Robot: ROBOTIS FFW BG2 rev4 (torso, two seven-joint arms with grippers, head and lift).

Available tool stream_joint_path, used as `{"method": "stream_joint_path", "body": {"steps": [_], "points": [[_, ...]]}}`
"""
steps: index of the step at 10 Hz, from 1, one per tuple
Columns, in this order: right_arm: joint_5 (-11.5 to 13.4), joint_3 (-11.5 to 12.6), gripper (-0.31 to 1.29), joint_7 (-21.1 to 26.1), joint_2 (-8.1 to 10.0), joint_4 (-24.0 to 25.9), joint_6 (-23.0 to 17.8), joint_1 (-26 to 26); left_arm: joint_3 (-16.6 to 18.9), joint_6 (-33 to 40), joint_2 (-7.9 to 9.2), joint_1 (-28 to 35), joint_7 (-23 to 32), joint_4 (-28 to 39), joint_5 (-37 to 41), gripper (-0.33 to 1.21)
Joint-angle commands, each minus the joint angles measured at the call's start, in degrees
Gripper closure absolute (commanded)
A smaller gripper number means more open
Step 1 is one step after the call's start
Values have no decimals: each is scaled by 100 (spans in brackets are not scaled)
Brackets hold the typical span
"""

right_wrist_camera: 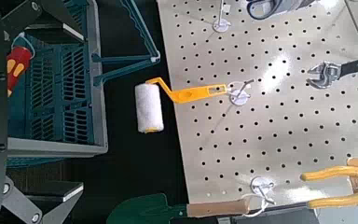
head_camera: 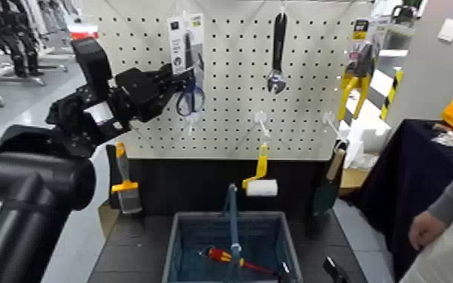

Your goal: Put the blue scissors into the crate.

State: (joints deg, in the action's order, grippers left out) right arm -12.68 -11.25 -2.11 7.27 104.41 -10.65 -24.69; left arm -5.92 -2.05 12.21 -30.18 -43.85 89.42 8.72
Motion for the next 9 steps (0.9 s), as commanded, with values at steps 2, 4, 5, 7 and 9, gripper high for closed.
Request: {"method": "stream_joint_path", "body": {"steps": [2,4,5,7,9], "points": [[-6,-9,18,0,2,0,10,0,12,30,10,4,8,14,-11,115],[-6,-18,18,0,2,0,19,0,38,73,18,-5,25,14,-11,115],[-6,-18,18,-9,2,0,45,9,73,144,27,-23,87,75,-11,115],[-15,-27,18,-44,-7,-17,80,26,135,188,36,-119,131,365,-37,115],[-33,-27,18,-53,-15,-44,89,35,108,240,45,-146,166,594,-46,115]]}}
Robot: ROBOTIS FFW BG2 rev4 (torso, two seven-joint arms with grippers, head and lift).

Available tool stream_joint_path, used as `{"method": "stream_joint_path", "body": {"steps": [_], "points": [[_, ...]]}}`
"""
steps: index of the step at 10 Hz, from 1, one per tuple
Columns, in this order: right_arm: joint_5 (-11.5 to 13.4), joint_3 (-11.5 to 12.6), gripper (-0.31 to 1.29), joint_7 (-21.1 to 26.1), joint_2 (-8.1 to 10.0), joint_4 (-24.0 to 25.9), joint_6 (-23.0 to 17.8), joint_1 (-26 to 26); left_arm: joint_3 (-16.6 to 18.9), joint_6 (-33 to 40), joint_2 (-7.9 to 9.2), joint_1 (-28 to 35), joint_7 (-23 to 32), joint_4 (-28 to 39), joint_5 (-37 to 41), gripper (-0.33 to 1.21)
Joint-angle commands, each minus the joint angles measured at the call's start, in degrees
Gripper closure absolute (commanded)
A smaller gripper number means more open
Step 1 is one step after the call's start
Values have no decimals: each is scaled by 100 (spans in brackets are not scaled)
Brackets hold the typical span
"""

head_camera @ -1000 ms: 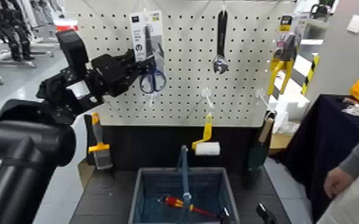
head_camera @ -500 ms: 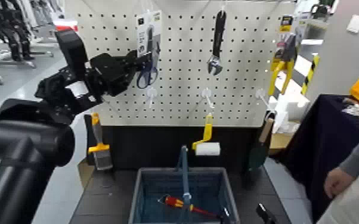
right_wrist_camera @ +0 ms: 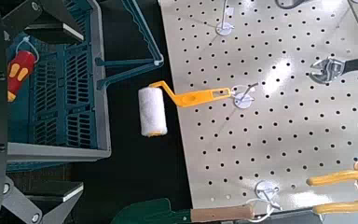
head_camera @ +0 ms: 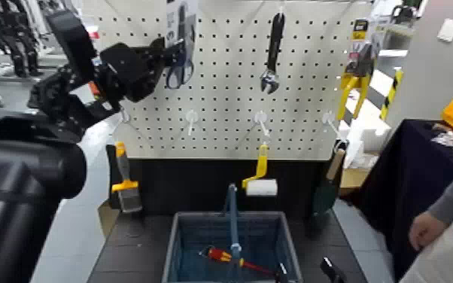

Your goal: Put the blue scissors into the crate.

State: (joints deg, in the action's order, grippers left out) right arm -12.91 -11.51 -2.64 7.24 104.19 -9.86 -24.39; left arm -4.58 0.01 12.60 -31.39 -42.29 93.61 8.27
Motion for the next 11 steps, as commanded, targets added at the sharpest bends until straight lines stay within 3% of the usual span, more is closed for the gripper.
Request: {"method": "stream_joint_path", "body": {"steps": [1,5,8,11], "points": [[-18,9,18,-26,-21,-30,10,4,-60,-10,-3,-34,10,272,-1,115],[-18,9,18,-44,-3,-30,10,4,-78,-89,-56,72,10,316,51,115],[-27,26,18,-44,-21,-4,72,-13,28,-449,-416,871,89,676,315,115],[-71,18,18,-35,32,40,116,-48,63,-854,-574,1777,239,782,684,115]]}}
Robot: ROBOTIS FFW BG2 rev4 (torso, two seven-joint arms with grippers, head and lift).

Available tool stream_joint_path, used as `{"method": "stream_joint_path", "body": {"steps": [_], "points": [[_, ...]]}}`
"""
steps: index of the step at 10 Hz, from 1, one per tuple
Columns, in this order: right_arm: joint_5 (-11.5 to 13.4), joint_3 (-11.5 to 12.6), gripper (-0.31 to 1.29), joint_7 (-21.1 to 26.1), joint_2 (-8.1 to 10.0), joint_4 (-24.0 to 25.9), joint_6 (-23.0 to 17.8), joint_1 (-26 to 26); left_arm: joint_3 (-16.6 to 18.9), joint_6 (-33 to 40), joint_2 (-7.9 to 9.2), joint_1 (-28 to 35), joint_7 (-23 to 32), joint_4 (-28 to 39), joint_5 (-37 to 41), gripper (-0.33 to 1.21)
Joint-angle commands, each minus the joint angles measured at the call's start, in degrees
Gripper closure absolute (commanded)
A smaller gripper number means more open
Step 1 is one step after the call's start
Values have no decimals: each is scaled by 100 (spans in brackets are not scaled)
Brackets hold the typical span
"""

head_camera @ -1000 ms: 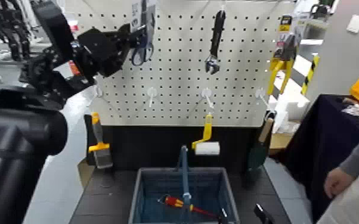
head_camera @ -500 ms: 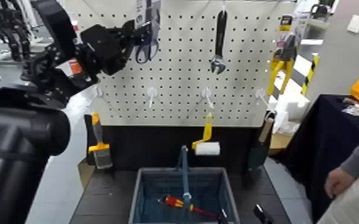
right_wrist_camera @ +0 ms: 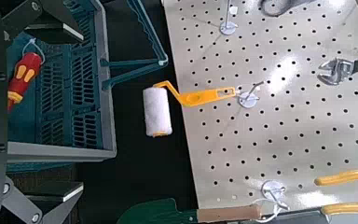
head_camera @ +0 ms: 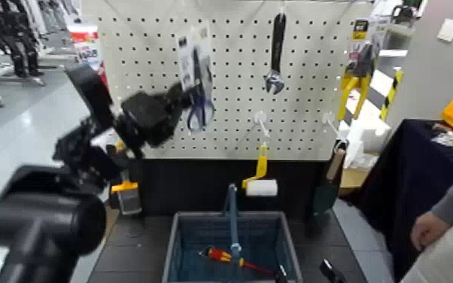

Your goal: Put the blue scissors into the crate.

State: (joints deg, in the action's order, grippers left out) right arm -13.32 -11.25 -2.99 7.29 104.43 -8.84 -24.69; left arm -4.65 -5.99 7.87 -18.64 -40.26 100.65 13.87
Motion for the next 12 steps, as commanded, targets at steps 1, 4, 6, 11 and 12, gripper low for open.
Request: {"method": "stream_joint_path", "body": {"steps": [1,4,6,11,12], "points": [[-30,9,18,0,36,34,31,-36,69,-429,-110,800,54,86,213,115],[-57,9,18,0,45,51,84,-53,113,-798,-101,1468,80,-81,309,115],[-74,18,18,0,53,51,93,-53,43,-816,-101,1565,-8,-573,362,115],[-118,-9,18,0,53,25,93,-36,-124,-851,-136,1530,-166,-1224,142,115],[-127,-9,18,-17,53,16,93,-36,-133,-851,-127,1521,-175,-1250,134,115]]}}
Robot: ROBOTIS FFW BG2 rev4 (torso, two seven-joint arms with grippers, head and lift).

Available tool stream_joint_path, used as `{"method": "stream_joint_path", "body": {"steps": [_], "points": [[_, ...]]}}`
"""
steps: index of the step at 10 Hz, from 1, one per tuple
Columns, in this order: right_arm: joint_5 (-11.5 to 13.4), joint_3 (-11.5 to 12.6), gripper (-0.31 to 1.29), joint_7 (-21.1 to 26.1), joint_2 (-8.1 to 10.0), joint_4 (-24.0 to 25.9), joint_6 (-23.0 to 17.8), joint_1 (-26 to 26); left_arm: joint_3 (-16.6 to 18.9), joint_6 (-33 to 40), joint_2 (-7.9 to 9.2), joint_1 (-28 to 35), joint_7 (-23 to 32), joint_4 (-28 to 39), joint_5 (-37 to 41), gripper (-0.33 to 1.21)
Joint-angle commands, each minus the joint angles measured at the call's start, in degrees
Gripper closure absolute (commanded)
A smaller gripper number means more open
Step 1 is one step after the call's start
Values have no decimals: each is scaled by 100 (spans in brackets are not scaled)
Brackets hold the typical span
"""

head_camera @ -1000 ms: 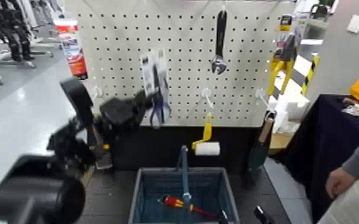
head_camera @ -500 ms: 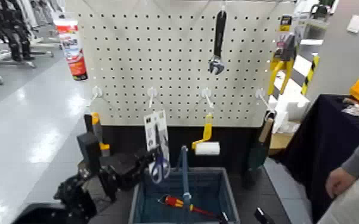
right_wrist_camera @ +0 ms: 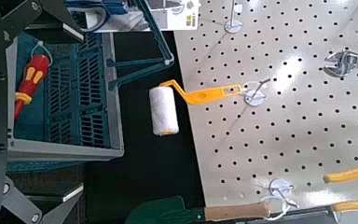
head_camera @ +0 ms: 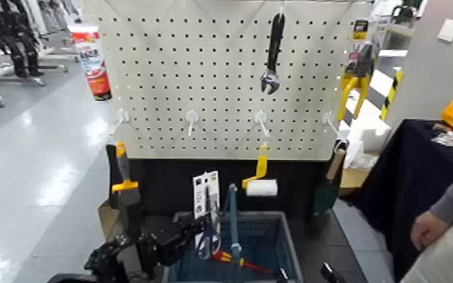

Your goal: Put the blue scissors into the crate.

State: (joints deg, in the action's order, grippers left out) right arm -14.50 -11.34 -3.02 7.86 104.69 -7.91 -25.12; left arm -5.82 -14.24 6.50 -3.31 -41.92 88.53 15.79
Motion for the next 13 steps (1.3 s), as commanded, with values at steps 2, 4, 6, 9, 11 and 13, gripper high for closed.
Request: {"method": "stream_joint_path", "body": {"steps": [2,4,6,9,11,13], "points": [[-18,0,18,-14,-4,-10,-9,7,-16,-123,18,-11,-26,-29,-103,92],[-26,0,18,-14,-4,-10,-9,-2,-16,-176,26,-11,-79,-11,-120,-12],[-35,0,18,-14,5,-10,-9,-2,2,-150,26,-20,-97,33,-120,-3],[-35,0,18,-14,-4,-10,-9,-2,11,-132,18,-20,-88,59,-120,-3],[-35,0,18,-14,5,-10,-18,-11,54,-97,9,15,-88,121,-120,-3],[-35,0,18,-14,5,-10,-27,-11,134,-88,-18,182,-44,376,-138,-3]]}}
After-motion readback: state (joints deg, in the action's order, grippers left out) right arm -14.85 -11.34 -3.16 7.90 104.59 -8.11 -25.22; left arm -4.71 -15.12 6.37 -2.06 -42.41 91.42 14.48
